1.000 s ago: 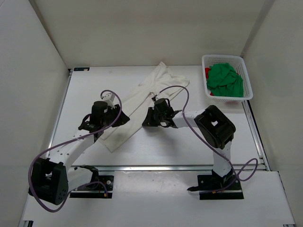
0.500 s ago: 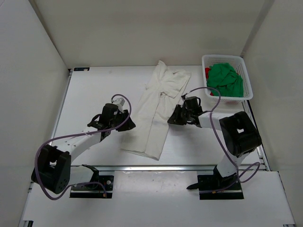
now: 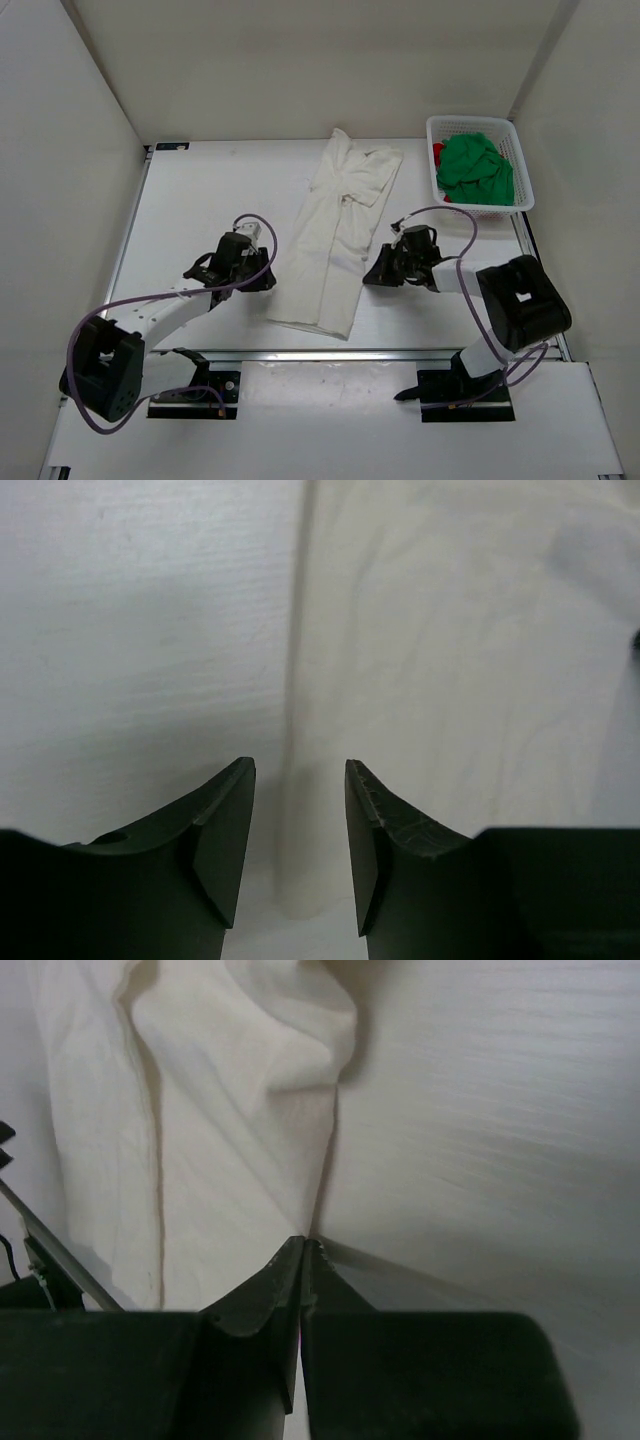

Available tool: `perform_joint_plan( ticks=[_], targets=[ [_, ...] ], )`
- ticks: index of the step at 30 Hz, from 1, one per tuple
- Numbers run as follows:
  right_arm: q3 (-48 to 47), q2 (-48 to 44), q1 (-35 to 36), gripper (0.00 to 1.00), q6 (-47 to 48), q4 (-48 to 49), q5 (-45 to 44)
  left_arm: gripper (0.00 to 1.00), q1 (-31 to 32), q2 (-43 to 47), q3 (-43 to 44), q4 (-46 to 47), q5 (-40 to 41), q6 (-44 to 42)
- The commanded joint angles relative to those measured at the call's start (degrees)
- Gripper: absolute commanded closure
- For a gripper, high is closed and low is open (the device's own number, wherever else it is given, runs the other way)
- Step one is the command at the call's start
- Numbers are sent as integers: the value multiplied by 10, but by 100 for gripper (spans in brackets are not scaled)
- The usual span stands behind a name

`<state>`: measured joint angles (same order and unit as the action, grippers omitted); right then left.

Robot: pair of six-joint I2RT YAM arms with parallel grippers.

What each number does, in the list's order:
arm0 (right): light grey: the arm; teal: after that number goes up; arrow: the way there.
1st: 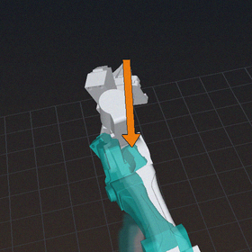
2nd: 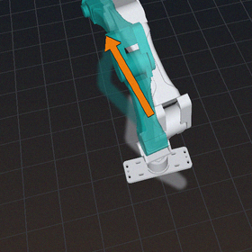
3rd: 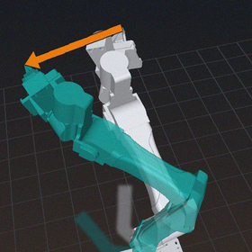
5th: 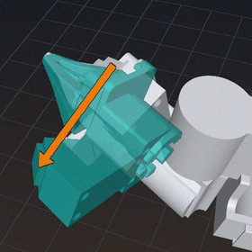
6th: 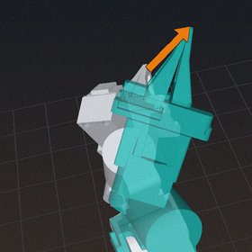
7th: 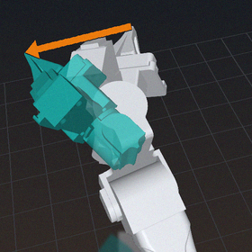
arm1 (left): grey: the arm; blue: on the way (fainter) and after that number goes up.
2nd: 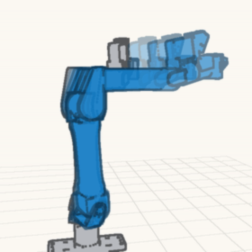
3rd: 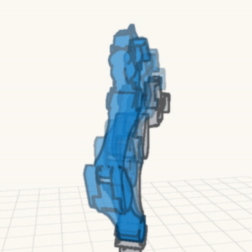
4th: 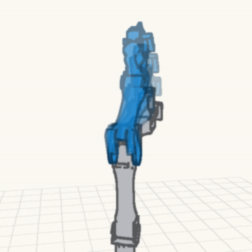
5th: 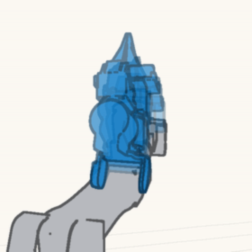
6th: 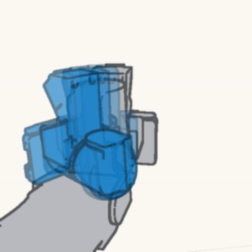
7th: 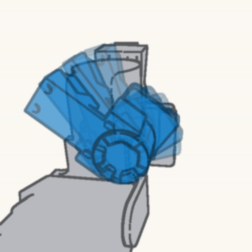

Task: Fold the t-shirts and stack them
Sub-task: Rotate the tshirt 90 degrees, then grab the bottom of the folded rectangular tshirt with both arms

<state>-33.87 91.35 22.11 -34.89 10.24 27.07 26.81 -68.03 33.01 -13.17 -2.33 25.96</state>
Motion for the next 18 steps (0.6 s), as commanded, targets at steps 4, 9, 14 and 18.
perform_joint_plan(
  ticks=[4,9,14,18],
  targets=[
    [74,-100,-91,100,41,-40,-20,48,10,16,-38,-3,3,3],
    [91,-176,-90,64,49,-91,-19,47,67,-24,-37,-15,-50,-11],
    [148,-329,-72,62,37,-194,-46,43,109,-27,-74,-8,-105,-2],
    [196,-396,15,62,-32,-229,-59,44,119,-22,-88,-12,-117,0]
  ],
)
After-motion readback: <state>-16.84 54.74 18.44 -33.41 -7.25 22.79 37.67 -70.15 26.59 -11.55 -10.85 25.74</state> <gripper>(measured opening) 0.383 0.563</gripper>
